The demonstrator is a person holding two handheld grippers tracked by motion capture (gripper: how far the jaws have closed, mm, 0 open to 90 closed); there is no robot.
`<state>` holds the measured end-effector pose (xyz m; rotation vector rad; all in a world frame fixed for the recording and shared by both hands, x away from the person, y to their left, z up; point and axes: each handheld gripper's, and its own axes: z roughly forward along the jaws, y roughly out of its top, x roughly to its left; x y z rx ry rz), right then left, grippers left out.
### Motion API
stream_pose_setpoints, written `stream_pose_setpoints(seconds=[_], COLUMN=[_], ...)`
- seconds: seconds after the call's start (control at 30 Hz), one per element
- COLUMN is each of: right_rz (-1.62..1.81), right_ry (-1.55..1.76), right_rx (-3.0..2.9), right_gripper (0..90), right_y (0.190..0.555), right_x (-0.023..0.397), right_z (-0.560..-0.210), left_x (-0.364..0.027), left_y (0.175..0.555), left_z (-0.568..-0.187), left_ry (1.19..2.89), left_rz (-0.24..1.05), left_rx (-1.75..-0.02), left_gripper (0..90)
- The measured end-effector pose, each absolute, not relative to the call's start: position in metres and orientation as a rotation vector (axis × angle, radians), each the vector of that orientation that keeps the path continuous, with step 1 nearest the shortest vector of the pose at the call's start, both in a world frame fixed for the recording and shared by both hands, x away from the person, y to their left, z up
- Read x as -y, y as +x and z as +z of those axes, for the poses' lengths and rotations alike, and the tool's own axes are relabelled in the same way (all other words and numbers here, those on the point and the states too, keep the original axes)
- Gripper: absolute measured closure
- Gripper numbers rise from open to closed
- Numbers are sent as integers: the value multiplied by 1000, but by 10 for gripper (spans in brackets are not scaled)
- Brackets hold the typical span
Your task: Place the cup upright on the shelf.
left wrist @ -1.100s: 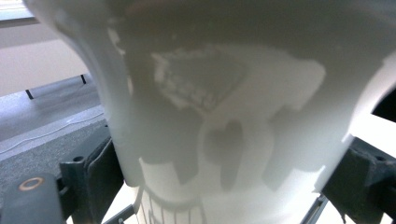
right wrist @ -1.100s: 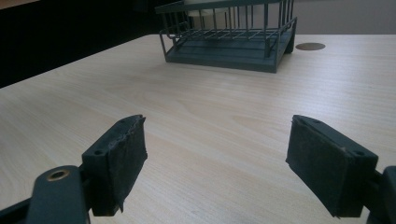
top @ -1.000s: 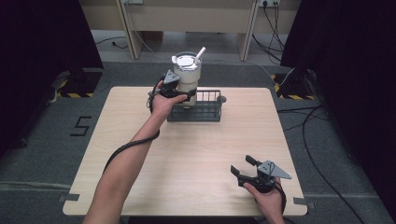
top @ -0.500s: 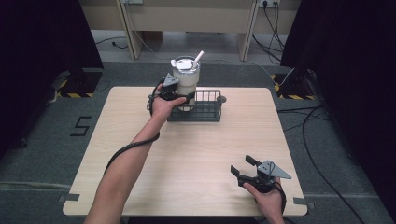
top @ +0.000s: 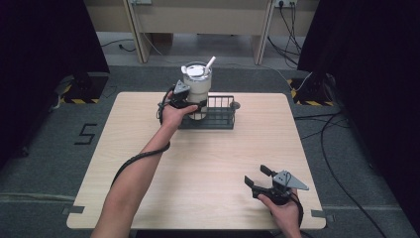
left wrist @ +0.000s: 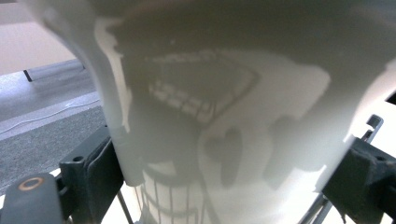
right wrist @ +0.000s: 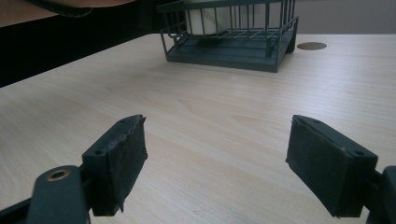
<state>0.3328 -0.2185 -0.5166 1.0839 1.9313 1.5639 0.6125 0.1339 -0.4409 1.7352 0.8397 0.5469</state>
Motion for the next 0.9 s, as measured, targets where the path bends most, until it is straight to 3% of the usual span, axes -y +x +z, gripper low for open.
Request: stream_pose_setpoints(seconds=[0.9], right_rz=[1557], right_ry=[1070], right_rx=[-1941], right_gripper=[201], right_y=[332], right_x=[217], right_z=[-517], left_x=[-137], left_y=[611], left_z=[-445], left_ry=[1740], left_rz=[550], left_rx=[-800], left_gripper=[92])
